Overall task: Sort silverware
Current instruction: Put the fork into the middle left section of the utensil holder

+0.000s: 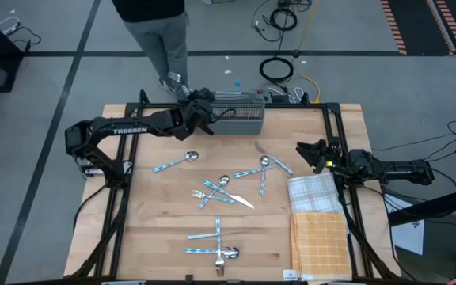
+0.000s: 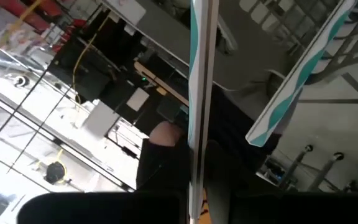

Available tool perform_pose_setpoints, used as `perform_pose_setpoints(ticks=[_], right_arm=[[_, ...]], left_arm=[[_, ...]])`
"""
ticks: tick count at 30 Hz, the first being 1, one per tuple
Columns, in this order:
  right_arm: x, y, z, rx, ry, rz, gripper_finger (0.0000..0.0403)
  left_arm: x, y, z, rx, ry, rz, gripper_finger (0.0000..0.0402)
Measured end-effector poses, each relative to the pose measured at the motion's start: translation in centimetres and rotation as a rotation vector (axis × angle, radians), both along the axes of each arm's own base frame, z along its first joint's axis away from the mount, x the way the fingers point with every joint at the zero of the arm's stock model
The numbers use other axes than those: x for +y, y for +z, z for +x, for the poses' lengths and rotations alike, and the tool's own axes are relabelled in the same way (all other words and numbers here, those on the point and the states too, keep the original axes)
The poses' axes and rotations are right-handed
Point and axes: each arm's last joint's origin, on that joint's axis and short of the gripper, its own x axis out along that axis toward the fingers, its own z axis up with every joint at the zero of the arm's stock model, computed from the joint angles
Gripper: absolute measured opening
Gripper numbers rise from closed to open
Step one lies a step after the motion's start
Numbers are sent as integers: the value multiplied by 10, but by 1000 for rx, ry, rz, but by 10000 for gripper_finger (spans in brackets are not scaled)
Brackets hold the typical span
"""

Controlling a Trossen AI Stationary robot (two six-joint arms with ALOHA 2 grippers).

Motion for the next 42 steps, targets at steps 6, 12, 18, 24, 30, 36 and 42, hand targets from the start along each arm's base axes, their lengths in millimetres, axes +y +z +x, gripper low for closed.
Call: perform_pose_setpoints(ticks=[6, 12, 18, 24, 30, 36, 42], right_arm=[[-1, 0, 0, 12, -25, -24, 210], [-1, 0, 0, 13, -25, -25, 210], [-1, 0, 0, 11, -24, -24, 210], [0, 0, 0, 15, -22, -31, 210], [0, 0, 0, 15, -22, -33, 210], [0, 0, 0, 15, -22, -33, 210], [-1, 0, 0, 16, -23, -33, 210]], left_arm=[[-3, -2, 0, 27, -9, -9, 24], [-3, -16, 9, 84, -36, -26, 24], [-3, -30, 16, 128, -44, -39, 24], [-3, -33, 16, 164, -53, -50, 24], [-3, -34, 16, 177, -67, -62, 24], [-3, -35, 15, 186, -72, -66, 24], [-3, -35, 16, 184, -82, -74, 39]])
